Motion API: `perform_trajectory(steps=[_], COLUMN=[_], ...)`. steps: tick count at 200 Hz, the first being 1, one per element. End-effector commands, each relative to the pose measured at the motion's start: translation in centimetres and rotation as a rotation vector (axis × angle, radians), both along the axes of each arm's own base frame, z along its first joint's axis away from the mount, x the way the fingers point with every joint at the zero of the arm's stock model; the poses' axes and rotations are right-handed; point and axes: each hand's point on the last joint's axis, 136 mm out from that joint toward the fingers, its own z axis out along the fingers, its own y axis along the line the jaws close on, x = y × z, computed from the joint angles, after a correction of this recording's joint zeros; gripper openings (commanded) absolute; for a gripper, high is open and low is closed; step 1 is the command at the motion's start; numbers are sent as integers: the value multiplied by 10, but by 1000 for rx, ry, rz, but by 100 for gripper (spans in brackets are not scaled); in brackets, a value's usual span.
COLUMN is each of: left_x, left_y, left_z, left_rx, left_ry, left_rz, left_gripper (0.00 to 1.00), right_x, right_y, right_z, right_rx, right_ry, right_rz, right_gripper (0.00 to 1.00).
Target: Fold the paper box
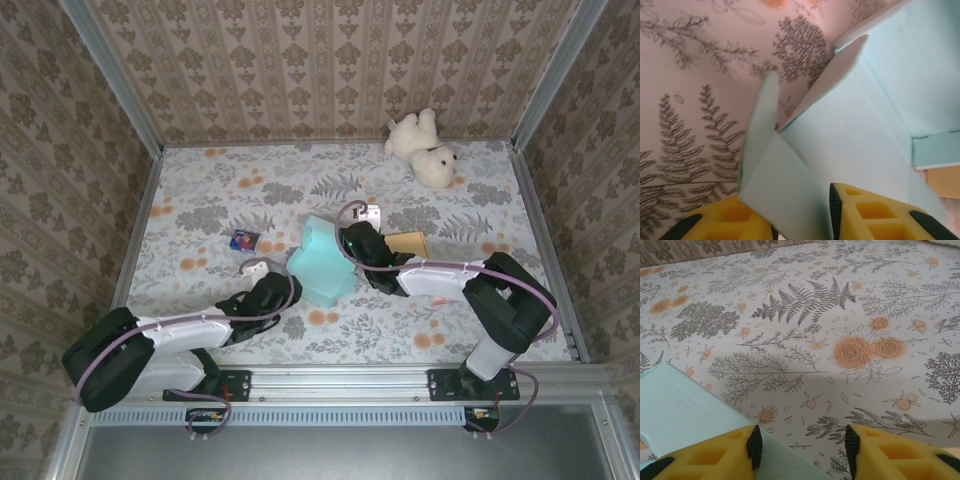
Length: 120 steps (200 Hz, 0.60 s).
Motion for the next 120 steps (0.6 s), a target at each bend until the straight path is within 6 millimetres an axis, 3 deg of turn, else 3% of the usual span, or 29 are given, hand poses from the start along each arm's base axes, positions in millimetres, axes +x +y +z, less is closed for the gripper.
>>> perform_trajectory(steps=[1,40,57,91,112,120], left_x=[10,10,10,11,11,11], left_y=[-5,-5,-2,9,23,30], left_z=[17,15,16,35,55,65], left_rx=[-34,-16,-7,29,103,135], left_ry=[-47,-37,-40,-98,-146,-173], left_rz=[36,37,44,49,49,52], left_gripper=[24,1,0,0,0,0], right_x=[-18,-21,-24,-30,-33,-36], right_y=[-11,-8,-1,6,-2,-8], right_z=[-41,-29,-18,26,55,80], right_rx=[-75,-37,-9,-5,-33,-17], right_ry=[119,103,89,51,37,4], right_rz=[26,48,87,173,173,166], right_gripper=[50,50,51,53,63,66])
